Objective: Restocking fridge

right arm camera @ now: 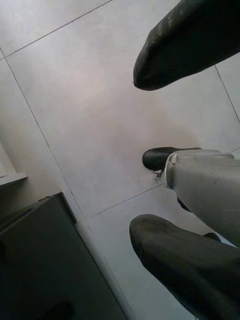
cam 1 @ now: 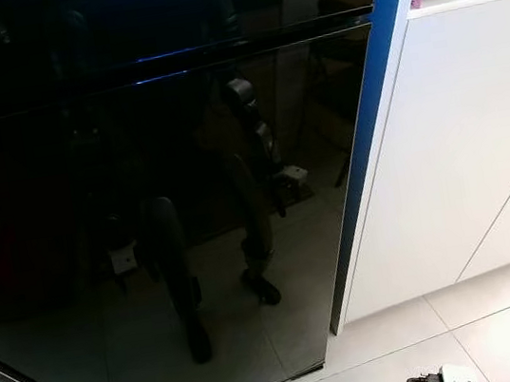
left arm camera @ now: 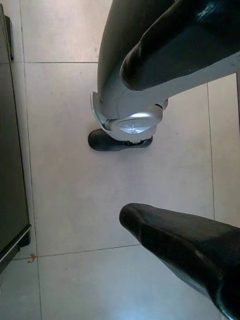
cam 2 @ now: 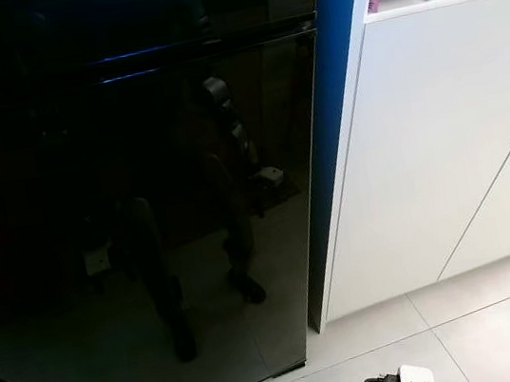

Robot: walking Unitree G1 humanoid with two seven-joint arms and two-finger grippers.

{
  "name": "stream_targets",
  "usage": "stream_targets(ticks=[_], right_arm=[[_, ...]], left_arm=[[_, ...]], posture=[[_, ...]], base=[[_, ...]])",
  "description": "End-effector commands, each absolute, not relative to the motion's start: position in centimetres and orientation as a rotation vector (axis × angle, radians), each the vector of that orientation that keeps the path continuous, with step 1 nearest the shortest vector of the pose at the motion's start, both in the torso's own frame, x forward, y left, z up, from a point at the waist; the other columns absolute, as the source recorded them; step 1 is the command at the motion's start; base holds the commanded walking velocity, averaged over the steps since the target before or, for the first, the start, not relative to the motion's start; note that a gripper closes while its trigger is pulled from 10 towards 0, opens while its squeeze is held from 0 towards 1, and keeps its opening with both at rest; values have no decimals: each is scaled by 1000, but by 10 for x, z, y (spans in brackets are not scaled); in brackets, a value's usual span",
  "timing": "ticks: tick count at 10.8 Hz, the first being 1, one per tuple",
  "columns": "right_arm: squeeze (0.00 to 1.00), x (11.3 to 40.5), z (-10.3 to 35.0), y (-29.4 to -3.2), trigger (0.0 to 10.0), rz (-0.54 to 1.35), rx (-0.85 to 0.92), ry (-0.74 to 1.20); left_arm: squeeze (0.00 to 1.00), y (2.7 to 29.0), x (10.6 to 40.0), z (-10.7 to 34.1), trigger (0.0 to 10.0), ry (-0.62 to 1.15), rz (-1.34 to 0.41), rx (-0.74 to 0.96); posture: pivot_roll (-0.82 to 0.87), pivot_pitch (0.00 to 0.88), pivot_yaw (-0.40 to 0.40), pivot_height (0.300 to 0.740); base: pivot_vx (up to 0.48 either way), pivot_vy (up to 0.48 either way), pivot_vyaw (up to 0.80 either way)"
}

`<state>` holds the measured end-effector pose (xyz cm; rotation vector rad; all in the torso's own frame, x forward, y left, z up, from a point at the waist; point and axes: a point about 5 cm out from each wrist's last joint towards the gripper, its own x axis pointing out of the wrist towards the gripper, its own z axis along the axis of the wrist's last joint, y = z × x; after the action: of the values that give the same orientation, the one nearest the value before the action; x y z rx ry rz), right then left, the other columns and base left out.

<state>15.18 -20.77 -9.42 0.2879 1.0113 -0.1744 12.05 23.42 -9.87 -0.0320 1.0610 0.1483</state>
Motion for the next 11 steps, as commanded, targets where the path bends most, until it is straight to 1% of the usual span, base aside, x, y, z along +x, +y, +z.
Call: stream_targets(ticks=[1,11], right_arm=[[0,153,-94,-209,10000,-186,299,1007],[0,153,-94,-210,10000,-185,295,1008]], left_arm=[[0,234,119,-99,10000,1073,158,-45],[0,234,119,-99,10000,1070,159,-47]], posture=[[107,0,-30,740],[98,0,-31,740]], base=[[0,0,0],[0,0,0]])
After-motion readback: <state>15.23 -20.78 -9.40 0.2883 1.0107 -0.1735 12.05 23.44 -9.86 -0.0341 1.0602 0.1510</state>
